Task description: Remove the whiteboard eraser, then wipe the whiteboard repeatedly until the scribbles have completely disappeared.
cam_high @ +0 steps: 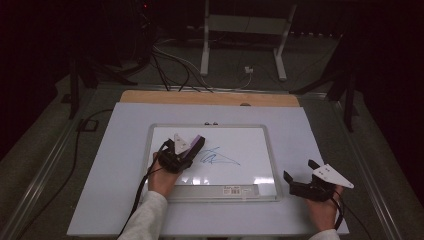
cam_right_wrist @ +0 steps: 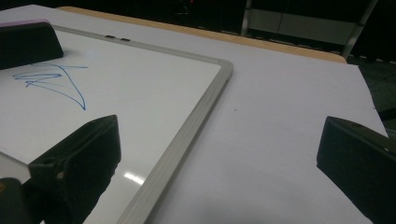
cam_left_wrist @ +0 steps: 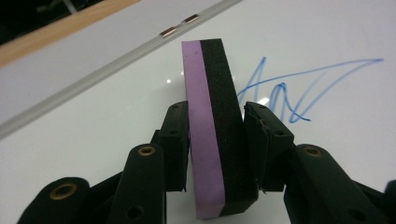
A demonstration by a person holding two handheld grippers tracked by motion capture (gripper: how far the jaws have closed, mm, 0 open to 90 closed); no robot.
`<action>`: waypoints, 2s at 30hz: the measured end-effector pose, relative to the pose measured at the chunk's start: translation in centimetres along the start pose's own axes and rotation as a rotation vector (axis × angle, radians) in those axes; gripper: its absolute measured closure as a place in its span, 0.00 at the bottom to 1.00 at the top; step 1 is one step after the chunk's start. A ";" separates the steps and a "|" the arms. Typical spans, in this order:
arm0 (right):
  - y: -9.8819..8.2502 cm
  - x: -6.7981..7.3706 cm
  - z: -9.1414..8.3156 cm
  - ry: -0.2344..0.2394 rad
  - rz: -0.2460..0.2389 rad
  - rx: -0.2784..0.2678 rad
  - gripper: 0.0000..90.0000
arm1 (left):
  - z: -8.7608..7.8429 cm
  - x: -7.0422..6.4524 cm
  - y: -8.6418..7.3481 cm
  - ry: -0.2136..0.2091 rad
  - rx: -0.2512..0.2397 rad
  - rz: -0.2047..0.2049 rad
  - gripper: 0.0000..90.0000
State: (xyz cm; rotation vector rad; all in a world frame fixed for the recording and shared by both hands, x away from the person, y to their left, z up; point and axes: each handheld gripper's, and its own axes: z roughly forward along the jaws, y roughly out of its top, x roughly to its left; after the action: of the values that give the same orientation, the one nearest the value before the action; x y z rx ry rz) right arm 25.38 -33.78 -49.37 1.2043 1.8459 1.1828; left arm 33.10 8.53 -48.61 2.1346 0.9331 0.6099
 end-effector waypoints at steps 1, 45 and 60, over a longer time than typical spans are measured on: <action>0.0 0.0 0.0 -0.001 0.000 0.000 0.00 | 0.1 -0.4 0.1 0.004 0.003 0.012 0.70; 0.0 0.1 -0.1 -0.007 -0.009 -0.001 0.00 | 2.1 -1.7 0.5 -0.133 0.037 -0.139 0.19; 0.0 0.0 -0.1 -0.005 -0.006 0.001 0.00 | 2.9 -1.7 0.8 -0.137 0.100 -0.088 0.31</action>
State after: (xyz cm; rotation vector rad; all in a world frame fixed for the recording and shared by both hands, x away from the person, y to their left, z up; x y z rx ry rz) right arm 25.32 -33.80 -49.33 1.2008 1.8448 1.1751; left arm 34.29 5.64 -49.98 2.1797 0.9936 0.3755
